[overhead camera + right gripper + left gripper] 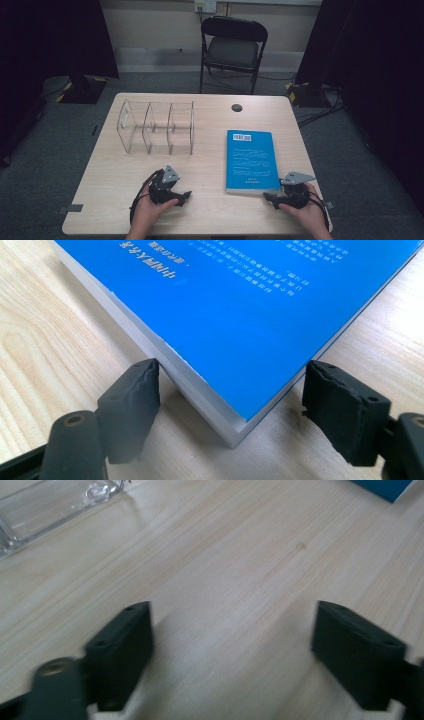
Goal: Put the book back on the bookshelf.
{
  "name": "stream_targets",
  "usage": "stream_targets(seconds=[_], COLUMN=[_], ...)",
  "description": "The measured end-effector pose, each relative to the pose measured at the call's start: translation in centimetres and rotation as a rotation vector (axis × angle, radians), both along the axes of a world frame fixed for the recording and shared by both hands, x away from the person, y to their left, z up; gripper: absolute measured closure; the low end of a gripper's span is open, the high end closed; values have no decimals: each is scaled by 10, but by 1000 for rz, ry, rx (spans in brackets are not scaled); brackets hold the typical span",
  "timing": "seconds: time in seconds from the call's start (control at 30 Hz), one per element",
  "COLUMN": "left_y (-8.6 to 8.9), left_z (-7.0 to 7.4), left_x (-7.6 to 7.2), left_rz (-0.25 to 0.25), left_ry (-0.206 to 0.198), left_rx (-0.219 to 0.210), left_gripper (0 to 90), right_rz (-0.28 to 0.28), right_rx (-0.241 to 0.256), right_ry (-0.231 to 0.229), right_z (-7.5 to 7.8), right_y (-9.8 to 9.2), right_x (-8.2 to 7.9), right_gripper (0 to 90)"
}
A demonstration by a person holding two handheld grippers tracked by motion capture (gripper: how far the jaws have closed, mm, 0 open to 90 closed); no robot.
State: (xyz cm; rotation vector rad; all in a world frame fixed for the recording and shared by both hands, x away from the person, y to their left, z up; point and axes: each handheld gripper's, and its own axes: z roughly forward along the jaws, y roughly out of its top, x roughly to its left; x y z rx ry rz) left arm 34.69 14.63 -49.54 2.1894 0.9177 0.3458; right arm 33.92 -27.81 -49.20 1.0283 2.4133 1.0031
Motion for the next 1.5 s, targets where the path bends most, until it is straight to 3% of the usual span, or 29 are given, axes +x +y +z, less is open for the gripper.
stream_targets(seconds=[0.03,0.07,0.2,0.47,0.67,0.7,1.0,1.1,1.3,1.5], left_y=[-2,-4,-13,-39,-61,-67,-87,-92,-112,-126], left_z=[2,2,3,6,11,14,19,20,34,40], left_x=[0,-1,-3,-7,-11,-11,-8,-8,-1,7], left_rz=[-9,-22,-55,-134,-217,-252,-295,-301,-339,-352], left_ry=[7,5,3,67,83,79,83,83,56,58], left_rx=[-9,-19,-1,1,37,61,80,63,78,96], left_gripper=[146,166,158,161,164,164,164,164,163,165], right_rz=[-2,0,-11,-15,-14,-14,-12,-9,-13,-12], right_rx=[-3,5,16,19,21,19,31,31,34,33], right_ry=[-1,-6,-9,-1,1,6,13,11,12,8], right_z=[1,2,5,7,8,9,9,9,11,13], right_y=[0,0,0,0,0,0,-1,-1,-1,-1], right_x=[-1,-1,-1,0,1,1,1,2,2,2], right_gripper=[245,246,256,258,258,258,258,258,259,261])
